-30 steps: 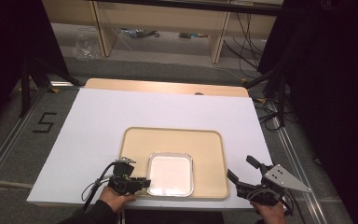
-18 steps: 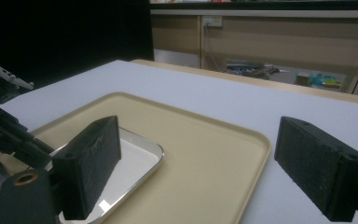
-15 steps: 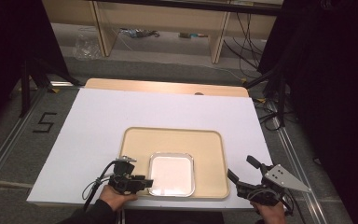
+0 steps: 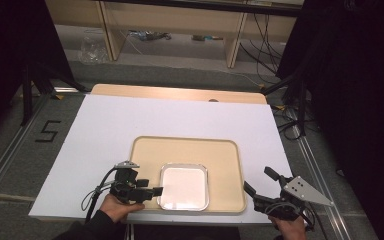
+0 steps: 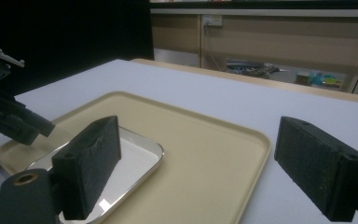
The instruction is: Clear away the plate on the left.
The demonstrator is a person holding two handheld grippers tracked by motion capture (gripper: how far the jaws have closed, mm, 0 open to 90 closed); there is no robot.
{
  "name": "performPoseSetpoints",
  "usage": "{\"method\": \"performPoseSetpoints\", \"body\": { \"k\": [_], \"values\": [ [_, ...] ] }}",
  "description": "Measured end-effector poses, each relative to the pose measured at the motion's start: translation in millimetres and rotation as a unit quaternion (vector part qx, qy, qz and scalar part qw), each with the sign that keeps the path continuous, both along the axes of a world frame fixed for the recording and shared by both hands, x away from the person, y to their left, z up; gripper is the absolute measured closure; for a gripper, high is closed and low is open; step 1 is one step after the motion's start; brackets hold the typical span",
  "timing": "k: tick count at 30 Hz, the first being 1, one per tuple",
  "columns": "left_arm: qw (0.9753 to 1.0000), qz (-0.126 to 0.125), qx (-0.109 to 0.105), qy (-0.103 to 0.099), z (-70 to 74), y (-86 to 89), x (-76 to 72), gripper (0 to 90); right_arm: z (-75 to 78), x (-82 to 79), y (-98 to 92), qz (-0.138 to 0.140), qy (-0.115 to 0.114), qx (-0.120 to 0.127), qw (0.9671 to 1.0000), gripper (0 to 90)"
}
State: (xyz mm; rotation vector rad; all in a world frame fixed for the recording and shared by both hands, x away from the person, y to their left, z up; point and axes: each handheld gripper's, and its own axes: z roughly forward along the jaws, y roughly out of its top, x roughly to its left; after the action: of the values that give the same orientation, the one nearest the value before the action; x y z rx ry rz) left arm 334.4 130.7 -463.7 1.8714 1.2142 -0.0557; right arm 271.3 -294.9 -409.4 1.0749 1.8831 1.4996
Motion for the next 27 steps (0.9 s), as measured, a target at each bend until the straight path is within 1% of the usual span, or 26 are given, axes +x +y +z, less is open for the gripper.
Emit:
{"method": "performPoseSetpoints", "body": {
  "k": [1,2,3,4,6,7,8,9,10,11,12,13,14,15,17,18,19,20,22,23,24,25,26,27],
  "values": [
    [1.0,0.001,-0.002,-0.003,0.1,2.1,0.6,25.4,0.0,-0.1,-0.1,-0.001,-0.001,-0.001,1.0,15.2],
    [1.0,0.009,-0.003,-0.003,0.2,3.3,1.0,24.0,-0.1,0.1,0.0,-0.001,0.0,-0.001,1.0,15.2],
    [0.9998,0.016,-0.006,-0.011,1.4,6.6,1.4,21.1,-0.1,0.5,-0.1,0.001,0.002,-0.001,1.0,15.2],
    [0.9998,0.016,-0.006,-0.011,1.4,6.6,1.4,20.0,-0.4,0.6,0.4,0.0,0.0,0.0,1.0,15.2],
    [0.9995,0.022,-0.009,-0.022,4.0,10.2,1.8,18.7,-0.3,0.3,0.1,0.0,-0.001,0.0,1.0,15.2],
    [0.9992,0.025,-0.011,-0.03,5.5,11.8,2.0,17.7,-0.1,0.8,-1.0,-0.004,-0.009,-0.008,0.9999,15.1],
    [0.9988,0.024,-0.013,-0.041,6.8,14.1,2.4,17.7,-0.1,0.8,-1.0,-0.004,-0.009,-0.008,0.9999,15.1],
    [0.9984,0.022,-0.018,-0.048,8.2,16.4,2.7,17.6,-0.2,1.2,-1.3,-0.003,-0.012,-0.009,0.9999,15.1],
    [0.9979,0.026,-0.025,-0.053,9.3,18.7,2.9,16.9,-0.2,1.1,-1.3,-0.002,-0.012,-0.009,0.9999,15.1],
    [0.997,0.033,-0.029,-0.063,11.8,25.0,3.7,16.9,-0.2,-0.1,-0.2,-0.005,-0.002,-0.003,1.0,15.2],
    [0.997,0.033,-0.029,-0.063,11.8,25.0,3.7,16.9,-0.4,-0.1,0.0,-0.004,0.0,-0.001,1.0,15.1],
    [0.9966,0.036,-0.031,-0.067,12.7,28.2,4.0,16.9,-0.4,1.2,-0.5,0.003,0.001,-0.006,1.0,15.2],
    [0.996,0.043,-0.031,-0.072,13.7,30.6,4.0,16.9,-0.4,1.2,-0.5,0.003,0.001,-0.006,1.0,15.2],
    [0.995,0.051,-0.027,-0.082,16.1,36.3,3.9,16.9,-0.6,1.2,-0.4,0.003,0.005,-0.002,1.0,15.2],
    [0.9939,0.056,-0.019,-0.093,17.9,41.2,3.8,16.8,-0.5,1.1,-0.3,0.003,0.005,-0.002,1.0,15.1],
    [0.9939,0.056,-0.019,-0.093,17.9,41.2,3.8,16.9,-0.6,0.9,-0.1,0.002,0.003,-0.002,1.0,15.1],
    [0.9933,0.057,-0.014,-0.099,18.6,43.8,3.6,16.9,-0.9,0.1,0.8,-0.006,-0.003,0.002,1.0,15.2],
    [0.993,0.059,-0.015,-0.101,18.9,45.7,3.5,16.9,-0.9,0.1,0.8,-0.006,-0.003,0.002,1.0,15.2],
    [0.9924,0.063,-0.009,-0.105,20.8,50.2,3.2,16.6,-1.0,0.1,0.9,-0.007,-0.005,0.001,1.0,15.1],
    [0.9917,0.066,-0.015,-0.109,20.8,52.3,3.6,16.6,-0.9,-0.2,1.1,-0.008,-0.002,0.002,1.0,15.2],
    [0.9914,0.07,-0.013,-0.11,21.8,54.3,3.8,16.5,-0.6,-0.1,0.5,-0.006,0.003,-0.003,1.0,15.2],
    [0.9906,0.074,-0.01,-0.114,22.7,57.8,4.0,16.4,-0.4,1.1,-1.0,-0.003,-0.004,-0.012,0.9999,15.2],
    [0.9906,0.074,-0.01,-0.114,22.7,57.8,4.0,16.3,-1.1,1.0,0.3,-0.002,-0.001,-0.001,1.0,15.1],
    [0.9903,0.077,-0.012,-0.115,22.9,59.0,3.7,16.3,-1.1,1.0,0.3,-0.002,-0.001,-0.001,1.0,15.1]
  ]
}}
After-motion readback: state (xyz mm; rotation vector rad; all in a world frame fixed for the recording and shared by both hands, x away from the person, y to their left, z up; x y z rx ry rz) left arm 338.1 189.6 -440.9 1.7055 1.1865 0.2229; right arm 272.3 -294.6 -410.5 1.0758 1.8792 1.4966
